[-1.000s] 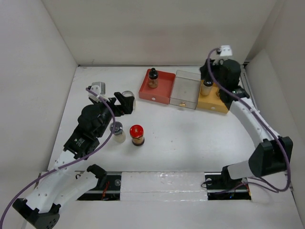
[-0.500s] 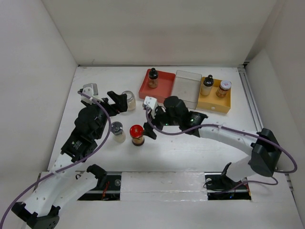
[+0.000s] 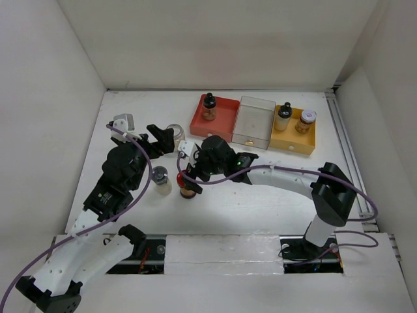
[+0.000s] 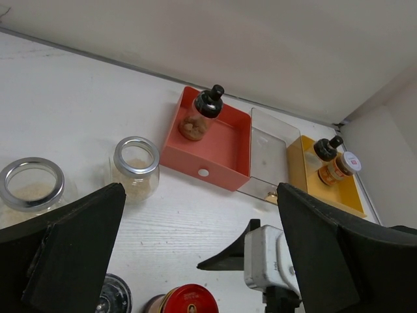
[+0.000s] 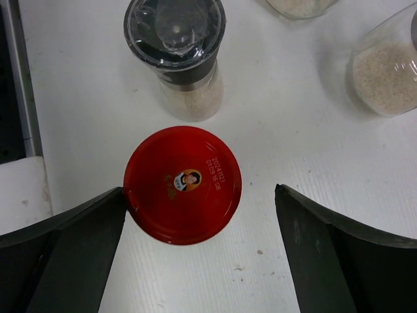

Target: Organize the condiment bottles

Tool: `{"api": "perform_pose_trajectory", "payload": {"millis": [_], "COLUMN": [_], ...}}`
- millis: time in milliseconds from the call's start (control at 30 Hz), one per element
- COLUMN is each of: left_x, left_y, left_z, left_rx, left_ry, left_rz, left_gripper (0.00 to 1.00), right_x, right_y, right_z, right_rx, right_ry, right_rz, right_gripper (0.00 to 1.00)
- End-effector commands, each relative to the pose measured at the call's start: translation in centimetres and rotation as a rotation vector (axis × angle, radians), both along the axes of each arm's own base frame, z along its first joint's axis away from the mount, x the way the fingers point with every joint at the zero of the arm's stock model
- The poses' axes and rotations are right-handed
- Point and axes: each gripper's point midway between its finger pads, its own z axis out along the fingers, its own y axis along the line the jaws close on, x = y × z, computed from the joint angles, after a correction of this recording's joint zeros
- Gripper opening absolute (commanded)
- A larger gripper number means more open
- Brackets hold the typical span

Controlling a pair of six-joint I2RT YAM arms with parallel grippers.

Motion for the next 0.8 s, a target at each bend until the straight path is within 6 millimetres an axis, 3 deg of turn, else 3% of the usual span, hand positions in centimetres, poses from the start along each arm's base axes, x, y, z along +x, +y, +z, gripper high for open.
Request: {"api": "perform_pose_trajectory", "payload": {"millis": [0,67,267,367,467,500,600,633,700,733,767], "left_x": [0.0,0.0,0.0,0.0,0.0,0.0,0.0,0.0,0.0,0.0,0.0], "left_y": [-0.1,-0.1,-0.2,-0.2,-0.3,-0.3,-0.3,-0.3,-0.4,-0.4,-0.4], "left_z": [1.2,1.2,1.2,1.2,0.8,0.8,0.8,0.8,0.8,0.8,0.8], "left_rx": [-0.013,-0.013,-0.014,-0.014,-0.009,-0.009,-0.009,-0.009,-0.009,-0.009,-0.009], "left_ry": [-0.036,-0.036,-0.036,-0.036,-0.028,-0.028,-0.028,-0.028,-0.028,-0.028,-0.028], "left_rz": [-0.006,-0.006,-0.015,-0.015,-0.015,-0.015,-0.015,-0.015,-0.024,-0.024,-0.024], "left_gripper": [0.99,0.99,0.99,0.99,0.99,0.99,0.99,0.99,0.99,0.99,0.99], "right_x": [0.0,-0.2,0.0,0.2,0.3,0.2,0.3,0.5,2.0,2.5,3.4], "right_y": [2.6,2.8,3.5,3.9,4.3,4.1,3.5,3.1,1.5,0.2,-0.9], "right_z": [3.3,2.1,1.3,1.0,0.9,0.7,2.0,4.5,6.7,9.4,10.9], "right_rx": [0.090,0.074,0.086,0.102,0.129,0.133,0.162,0.200,0.226,0.271,0.298], "right_ry": [-0.059,-0.037,-0.021,-0.023,-0.017,-0.011,-0.026,-0.061,-0.109,-0.147,-0.161], "right_rz": [0.052,0.068,0.067,0.063,0.052,0.048,0.009,-0.008,-0.081,-0.113,-0.156], "right_gripper": [1.00,1.00,1.00,0.93,0.77,0.66,0.55,0.52,0.50,0.49,0.49]}}
